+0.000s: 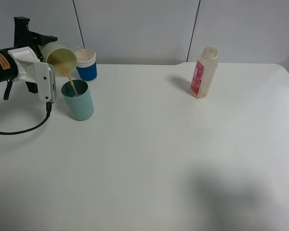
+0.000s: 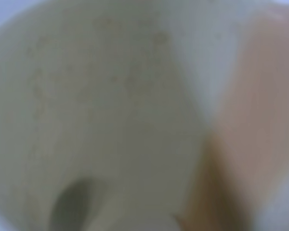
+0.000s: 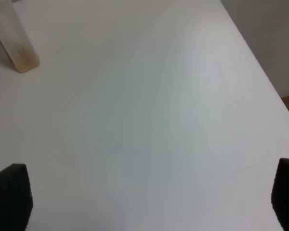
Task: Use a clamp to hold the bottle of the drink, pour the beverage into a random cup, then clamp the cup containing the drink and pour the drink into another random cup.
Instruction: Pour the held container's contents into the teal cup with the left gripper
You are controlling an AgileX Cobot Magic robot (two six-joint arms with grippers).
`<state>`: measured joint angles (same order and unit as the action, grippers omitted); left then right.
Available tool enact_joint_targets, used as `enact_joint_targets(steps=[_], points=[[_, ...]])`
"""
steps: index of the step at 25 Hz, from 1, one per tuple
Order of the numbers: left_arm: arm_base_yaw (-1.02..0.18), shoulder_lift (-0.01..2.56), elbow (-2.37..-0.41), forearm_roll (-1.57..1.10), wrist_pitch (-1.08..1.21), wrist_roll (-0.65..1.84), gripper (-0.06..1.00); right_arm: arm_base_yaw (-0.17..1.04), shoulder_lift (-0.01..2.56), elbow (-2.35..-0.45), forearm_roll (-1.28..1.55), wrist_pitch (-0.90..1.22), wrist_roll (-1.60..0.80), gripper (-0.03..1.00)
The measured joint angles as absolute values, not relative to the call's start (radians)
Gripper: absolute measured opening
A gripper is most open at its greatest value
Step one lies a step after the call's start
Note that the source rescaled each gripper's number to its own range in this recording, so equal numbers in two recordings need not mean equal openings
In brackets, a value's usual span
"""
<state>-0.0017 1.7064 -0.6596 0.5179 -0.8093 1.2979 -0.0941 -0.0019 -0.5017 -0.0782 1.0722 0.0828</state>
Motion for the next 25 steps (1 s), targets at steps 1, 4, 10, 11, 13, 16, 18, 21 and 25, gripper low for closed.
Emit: enact_joint_targets(steps=[1,4,10,11,13,16,18,21,25], points=[[-0.002,1.706,-0.66,0.518,-0.811,1.299,0.01,-0.094,-0.002,-0.502,-0.078,1.072,0.083,0.99],[-0.002,1.706,-0.66,0.518,-0.816,1.315,0.01,-0.094,-0.002,-0.502,-0.078,1.072,0.083,0.99],[-0.002,1.706,-0.66,0.518,-0.818,1.348,0.01,-0.094,-0.002,-0.502,-0.078,1.072,0.083,0.99],[-0.002,1.706,-0.66,0.518,-0.818,1.349,0.01,-0.094,-0.002,-0.502,-0.078,1.072,0.083,0.99],[-0.002,1.706,-0.66,0.518,-0.82,1.35,0.01,-0.094,-0.002,-0.502,-0.078,1.072,0.083,0.99],[-0.002,1.706,-0.66,0.518,-0.825,1.35,0.01,-0.094,-0.002,-0.502,-0.078,1.072,0.083,0.99],[-0.002,1.706,-0.66,0.518,-0.834,1.35,0.01,-0.094,-0.002,-0.502,-0.078,1.072,0.083,0.99],[-0.002,1.706,-0.66,0.518,-0.85,1.37,0.01,-0.094,-0.002,-0.502,-0.078,1.072,0.083,0.99],[-0.002,1.706,-0.66,0.518,-0.854,1.377,0.01,-0.094,-0.002,-0.502,-0.078,1.072,0.083,0.99]])
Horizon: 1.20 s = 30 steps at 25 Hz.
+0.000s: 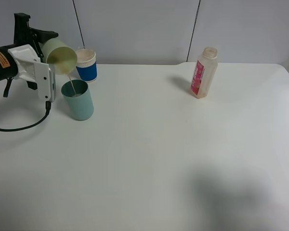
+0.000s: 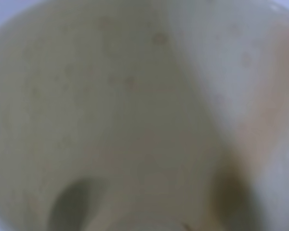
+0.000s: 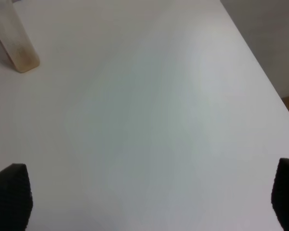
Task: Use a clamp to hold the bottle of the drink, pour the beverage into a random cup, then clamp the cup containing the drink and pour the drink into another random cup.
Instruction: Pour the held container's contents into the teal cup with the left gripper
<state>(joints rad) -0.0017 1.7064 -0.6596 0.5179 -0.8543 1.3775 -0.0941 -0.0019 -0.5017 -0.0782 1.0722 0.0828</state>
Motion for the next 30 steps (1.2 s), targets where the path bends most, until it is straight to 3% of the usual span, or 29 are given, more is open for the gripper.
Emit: enact_joint_targets(steps=[30], points=[[-0.002,1.706,-0.66,0.518,-0.918,1.395,0.01,-0.094,-0.002,-0.502,-0.078,1.072,0.083,0.99]])
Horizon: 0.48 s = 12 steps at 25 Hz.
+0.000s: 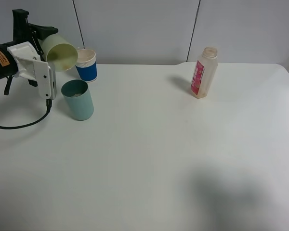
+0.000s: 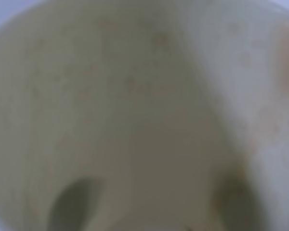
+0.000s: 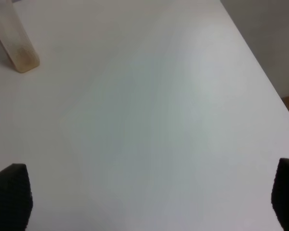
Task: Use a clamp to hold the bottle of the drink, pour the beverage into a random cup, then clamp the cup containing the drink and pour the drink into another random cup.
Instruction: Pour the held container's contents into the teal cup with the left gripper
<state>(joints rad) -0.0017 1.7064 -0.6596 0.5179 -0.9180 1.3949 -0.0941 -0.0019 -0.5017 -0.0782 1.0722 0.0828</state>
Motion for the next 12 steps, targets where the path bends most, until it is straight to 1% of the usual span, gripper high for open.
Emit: enact_joint_targets(steps=[2,5,7,10,11,12], points=[[-0.002,1.706,-0.66,0.518,-0.918,1.395,0.01,-0.094,-0.002,-0.502,-0.078,1.072,0.083,0.99],[-0.002,1.706,-0.66,0.518,-0.918,1.33,0.01,-0.094,-0.002,-0.502,-0.078,1.072,0.083,0.99],[-0.002,1.706,-0.66,0.518,-0.918,1.24,0.01,-0.094,-0.002,-0.502,-0.078,1.072,0.083,0.99],[-0.002,1.706,-0.66,0.52,-0.919,1.037,0.01,-0.094,-0.002,-0.502,-0.078,1.072,0.083,0.99],[-0.002,1.706,-0.66,0.52,-0.919,1.037,0.01,-0.094,-0.002,-0.502,-0.078,1.072,0.083,0.99],[-0.002,1.706,-0.66,0.52,-0.919,0.959,0.01,-0.094,-0.002,-0.502,-0.078,1.072,0.083,0.99]])
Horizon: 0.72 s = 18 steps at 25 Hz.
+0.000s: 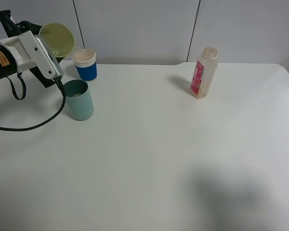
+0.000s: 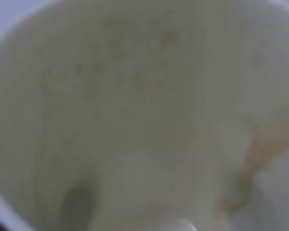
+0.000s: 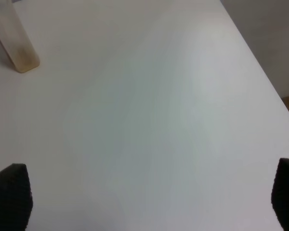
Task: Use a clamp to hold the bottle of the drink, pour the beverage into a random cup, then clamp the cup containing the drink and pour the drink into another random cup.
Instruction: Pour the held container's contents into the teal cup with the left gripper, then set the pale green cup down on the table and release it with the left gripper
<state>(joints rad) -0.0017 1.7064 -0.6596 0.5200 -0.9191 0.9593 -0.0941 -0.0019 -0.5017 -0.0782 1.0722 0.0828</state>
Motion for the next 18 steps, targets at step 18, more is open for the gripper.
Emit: enact_joint_targets(steps=[18], points=[[-0.002,1.706,-0.66,0.508,-0.949,0.09,0.01,-0.094,-0.002,-0.502,-0.078,1.072,0.083,0.99]])
